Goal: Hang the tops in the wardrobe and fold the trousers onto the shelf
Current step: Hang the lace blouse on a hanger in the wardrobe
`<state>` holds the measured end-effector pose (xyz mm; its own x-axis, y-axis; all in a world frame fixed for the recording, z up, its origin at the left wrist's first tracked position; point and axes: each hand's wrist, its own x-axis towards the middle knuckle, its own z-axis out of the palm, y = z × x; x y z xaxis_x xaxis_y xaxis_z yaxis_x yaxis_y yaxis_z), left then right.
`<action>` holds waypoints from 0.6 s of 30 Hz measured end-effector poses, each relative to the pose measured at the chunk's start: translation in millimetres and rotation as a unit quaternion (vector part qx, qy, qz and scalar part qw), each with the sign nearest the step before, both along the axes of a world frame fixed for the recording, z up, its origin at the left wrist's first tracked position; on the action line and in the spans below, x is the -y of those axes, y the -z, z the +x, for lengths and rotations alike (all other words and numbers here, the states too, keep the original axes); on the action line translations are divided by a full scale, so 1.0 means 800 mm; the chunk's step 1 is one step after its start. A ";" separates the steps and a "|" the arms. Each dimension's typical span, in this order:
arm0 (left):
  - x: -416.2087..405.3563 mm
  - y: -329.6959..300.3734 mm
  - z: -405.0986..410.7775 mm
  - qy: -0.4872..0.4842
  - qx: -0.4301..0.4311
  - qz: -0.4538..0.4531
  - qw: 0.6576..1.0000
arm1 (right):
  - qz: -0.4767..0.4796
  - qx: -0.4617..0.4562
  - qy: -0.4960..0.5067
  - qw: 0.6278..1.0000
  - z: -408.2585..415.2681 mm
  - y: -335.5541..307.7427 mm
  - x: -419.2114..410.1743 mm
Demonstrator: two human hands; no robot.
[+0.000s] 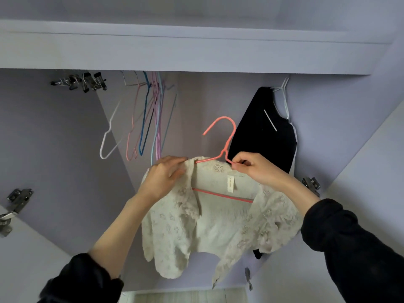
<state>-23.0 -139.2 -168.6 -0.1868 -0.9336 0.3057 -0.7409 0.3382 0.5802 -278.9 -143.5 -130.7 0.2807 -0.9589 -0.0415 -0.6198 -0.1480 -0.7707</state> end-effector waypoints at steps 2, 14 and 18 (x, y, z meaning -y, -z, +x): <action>0.001 0.004 -0.003 0.010 0.018 -0.004 1.000 | 0.030 0.018 0.045 0.998 -0.015 0.005 0.006; 0.009 -0.083 -0.061 0.005 0.146 -0.366 0.919 | 0.166 0.134 0.169 0.962 -0.047 0.015 0.030; 0.028 -0.121 -0.077 -0.059 0.208 -0.404 0.889 | 0.209 0.229 0.195 0.930 -0.049 0.003 0.040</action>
